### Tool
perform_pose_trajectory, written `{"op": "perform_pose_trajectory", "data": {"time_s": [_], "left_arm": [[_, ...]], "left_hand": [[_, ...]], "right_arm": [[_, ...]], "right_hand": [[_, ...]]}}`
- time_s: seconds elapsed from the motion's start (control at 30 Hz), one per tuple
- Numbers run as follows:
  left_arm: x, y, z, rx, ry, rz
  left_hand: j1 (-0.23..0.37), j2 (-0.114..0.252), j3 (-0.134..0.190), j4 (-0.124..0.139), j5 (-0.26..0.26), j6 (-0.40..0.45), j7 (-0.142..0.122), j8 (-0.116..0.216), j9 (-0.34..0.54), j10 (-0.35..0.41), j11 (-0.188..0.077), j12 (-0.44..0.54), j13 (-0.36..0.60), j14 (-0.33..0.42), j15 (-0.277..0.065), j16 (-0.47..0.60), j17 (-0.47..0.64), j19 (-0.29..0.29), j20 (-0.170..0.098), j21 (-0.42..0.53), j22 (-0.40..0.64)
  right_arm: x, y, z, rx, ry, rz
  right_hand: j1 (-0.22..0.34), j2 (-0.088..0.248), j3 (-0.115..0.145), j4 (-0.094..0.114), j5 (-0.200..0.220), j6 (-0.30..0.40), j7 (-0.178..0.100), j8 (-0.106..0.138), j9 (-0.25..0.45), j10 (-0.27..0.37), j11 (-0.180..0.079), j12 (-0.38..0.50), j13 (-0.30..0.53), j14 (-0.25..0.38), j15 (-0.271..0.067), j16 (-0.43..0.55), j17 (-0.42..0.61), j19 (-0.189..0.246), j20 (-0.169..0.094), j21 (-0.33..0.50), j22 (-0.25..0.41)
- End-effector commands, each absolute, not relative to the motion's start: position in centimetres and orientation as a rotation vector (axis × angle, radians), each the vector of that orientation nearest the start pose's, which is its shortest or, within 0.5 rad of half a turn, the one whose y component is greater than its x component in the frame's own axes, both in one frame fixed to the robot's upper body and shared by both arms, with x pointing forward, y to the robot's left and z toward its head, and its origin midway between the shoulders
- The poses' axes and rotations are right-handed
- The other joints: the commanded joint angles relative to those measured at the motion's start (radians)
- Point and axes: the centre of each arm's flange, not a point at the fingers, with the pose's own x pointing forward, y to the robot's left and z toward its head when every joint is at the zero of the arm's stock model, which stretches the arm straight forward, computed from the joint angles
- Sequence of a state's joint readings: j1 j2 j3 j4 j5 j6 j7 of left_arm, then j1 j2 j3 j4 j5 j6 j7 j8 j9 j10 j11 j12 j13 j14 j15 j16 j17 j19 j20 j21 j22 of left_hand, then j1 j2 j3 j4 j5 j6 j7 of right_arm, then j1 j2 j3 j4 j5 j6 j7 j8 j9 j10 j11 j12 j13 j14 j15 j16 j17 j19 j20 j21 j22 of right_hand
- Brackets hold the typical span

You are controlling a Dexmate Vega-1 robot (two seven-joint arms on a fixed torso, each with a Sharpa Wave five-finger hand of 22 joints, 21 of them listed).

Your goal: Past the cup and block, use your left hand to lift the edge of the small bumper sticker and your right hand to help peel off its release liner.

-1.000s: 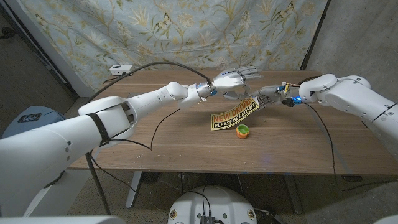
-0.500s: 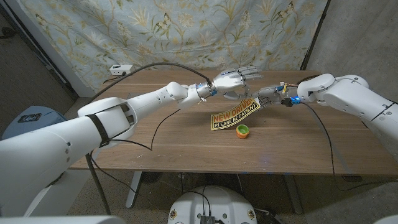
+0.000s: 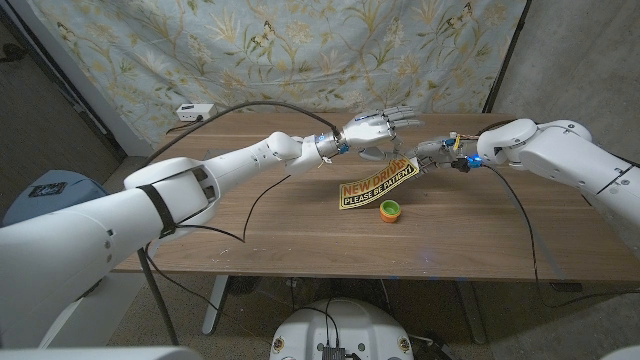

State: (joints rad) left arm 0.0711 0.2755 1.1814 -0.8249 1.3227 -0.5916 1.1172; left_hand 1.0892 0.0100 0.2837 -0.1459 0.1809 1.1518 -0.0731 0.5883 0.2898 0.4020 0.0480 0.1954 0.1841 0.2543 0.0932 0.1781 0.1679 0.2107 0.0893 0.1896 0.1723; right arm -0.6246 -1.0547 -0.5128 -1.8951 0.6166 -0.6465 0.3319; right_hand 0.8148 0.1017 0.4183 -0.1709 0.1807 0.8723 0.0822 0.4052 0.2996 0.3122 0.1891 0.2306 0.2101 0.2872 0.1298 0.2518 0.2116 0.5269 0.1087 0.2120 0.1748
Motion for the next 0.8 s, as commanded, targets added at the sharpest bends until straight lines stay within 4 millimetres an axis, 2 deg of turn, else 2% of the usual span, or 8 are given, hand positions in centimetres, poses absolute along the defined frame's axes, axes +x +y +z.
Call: {"op": "perform_pose_trajectory", "data": {"time_s": [0.03, 0.4, 0.8], "left_arm": [[59.74, 0.46, 7.14, 1.520, -2.022, -0.240], [59.51, 0.54, 7.25, 1.512, -2.031, -0.231], [59.12, 0.76, 7.25, 1.505, -2.046, -0.228]], "left_hand": [[-0.005, 0.002, -0.001, 0.000, -0.001, 0.000, -0.007, 0.006, 0.003, 0.006, -0.009, 0.006, 0.001, 0.009, 0.003, 0.004, 0.002, 0.001, -0.004, 0.004, 0.001], [-0.006, 0.001, -0.002, 0.000, -0.001, -0.002, -0.007, 0.008, 0.003, 0.008, -0.010, 0.006, 0.002, 0.012, 0.001, 0.004, 0.002, 0.003, -0.005, 0.004, 0.001], [-0.007, 0.001, -0.002, -0.001, -0.001, -0.002, -0.007, 0.008, 0.002, 0.010, -0.011, 0.006, 0.002, 0.014, 0.000, 0.004, 0.002, 0.003, -0.005, 0.004, 0.001]], "right_arm": [[57.39, -28.78, 5.09, -0.676, -0.013, 0.455], [57.25, -28.83, 5.24, -0.681, -0.009, 0.447], [56.90, -29.14, 5.28, -0.685, -0.013, 0.433]], "right_hand": [[0.014, 0.001, 0.008, -0.002, -0.003, 0.016, 0.000, 0.010, 0.006, 0.013, -0.002, 0.010, 0.002, 0.011, -0.005, 0.006, 0.004, 0.014, 0.001, 0.009, 0.001], [0.026, -0.004, 0.007, -0.005, -0.004, 0.025, -0.004, 0.018, 0.012, 0.021, 0.000, 0.008, 0.001, 0.021, -0.007, 0.008, 0.004, 0.024, -0.001, 0.010, 0.001], [0.046, -0.012, 0.007, -0.008, -0.004, 0.044, -0.006, 0.032, 0.020, 0.037, -0.010, 0.007, -0.001, 0.036, -0.014, 0.013, 0.004, 0.038, -0.005, 0.011, 0.001]]}}
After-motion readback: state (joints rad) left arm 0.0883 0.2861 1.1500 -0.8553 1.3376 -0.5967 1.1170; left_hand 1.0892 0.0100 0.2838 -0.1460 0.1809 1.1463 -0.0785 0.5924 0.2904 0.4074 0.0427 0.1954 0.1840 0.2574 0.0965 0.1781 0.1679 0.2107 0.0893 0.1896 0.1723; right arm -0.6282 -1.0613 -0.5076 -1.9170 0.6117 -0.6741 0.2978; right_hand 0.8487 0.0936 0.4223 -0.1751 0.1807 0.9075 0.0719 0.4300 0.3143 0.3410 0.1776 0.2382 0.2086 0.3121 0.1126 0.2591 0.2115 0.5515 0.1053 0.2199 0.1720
